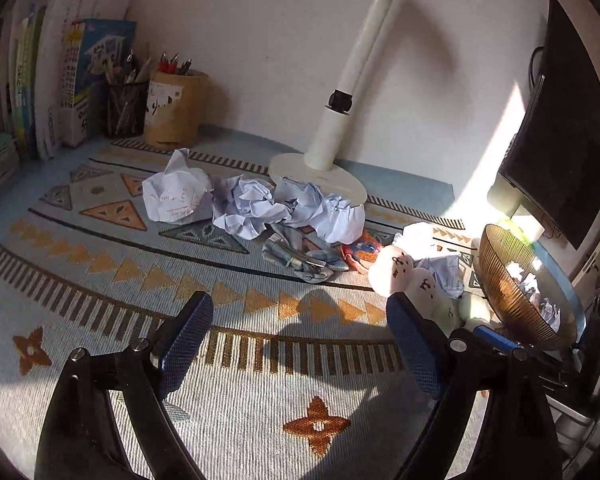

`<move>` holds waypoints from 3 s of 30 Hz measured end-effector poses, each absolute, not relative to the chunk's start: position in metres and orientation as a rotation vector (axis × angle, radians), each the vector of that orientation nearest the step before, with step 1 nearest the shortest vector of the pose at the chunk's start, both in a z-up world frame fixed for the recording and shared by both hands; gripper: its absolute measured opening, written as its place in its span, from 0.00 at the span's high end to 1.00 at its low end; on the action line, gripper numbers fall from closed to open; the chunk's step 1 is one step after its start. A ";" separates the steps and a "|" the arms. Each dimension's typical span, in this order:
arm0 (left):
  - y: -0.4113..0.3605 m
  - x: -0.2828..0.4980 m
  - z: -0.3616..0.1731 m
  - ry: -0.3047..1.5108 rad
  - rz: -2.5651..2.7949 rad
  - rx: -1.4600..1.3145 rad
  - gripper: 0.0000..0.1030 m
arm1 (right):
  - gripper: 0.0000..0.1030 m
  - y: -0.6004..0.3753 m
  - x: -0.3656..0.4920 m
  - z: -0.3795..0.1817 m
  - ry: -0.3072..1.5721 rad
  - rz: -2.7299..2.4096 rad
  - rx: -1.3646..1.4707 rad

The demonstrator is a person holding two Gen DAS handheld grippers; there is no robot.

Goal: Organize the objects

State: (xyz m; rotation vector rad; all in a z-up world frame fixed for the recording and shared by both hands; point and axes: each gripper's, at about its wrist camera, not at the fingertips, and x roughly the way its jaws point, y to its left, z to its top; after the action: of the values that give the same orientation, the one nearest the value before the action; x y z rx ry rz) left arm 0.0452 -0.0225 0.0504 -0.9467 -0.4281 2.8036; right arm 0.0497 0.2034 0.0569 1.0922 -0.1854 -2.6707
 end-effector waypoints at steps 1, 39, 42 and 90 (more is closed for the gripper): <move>-0.023 0.045 0.050 -0.439 2.794 -0.950 0.15 | 0.52 0.203 0.049 0.057 -0.184 -2.675 1.093; -0.127 -0.081 0.052 -0.522 2.764 -1.140 0.46 | 0.62 0.103 -0.093 0.091 -0.045 -2.494 1.144; -0.115 -0.054 0.079 -0.489 2.775 -1.043 0.46 | 0.62 0.116 -0.051 0.120 -0.062 -2.520 1.026; 0.048 0.054 0.051 -0.172 2.767 -1.011 0.42 | 0.59 0.180 0.083 0.054 0.091 -2.686 1.039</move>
State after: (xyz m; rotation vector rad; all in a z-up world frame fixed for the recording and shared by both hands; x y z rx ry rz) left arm 0.0540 0.0478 0.0510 -1.0112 -0.1724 2.7669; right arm 0.0829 0.1800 0.0542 1.0389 0.0906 -2.6856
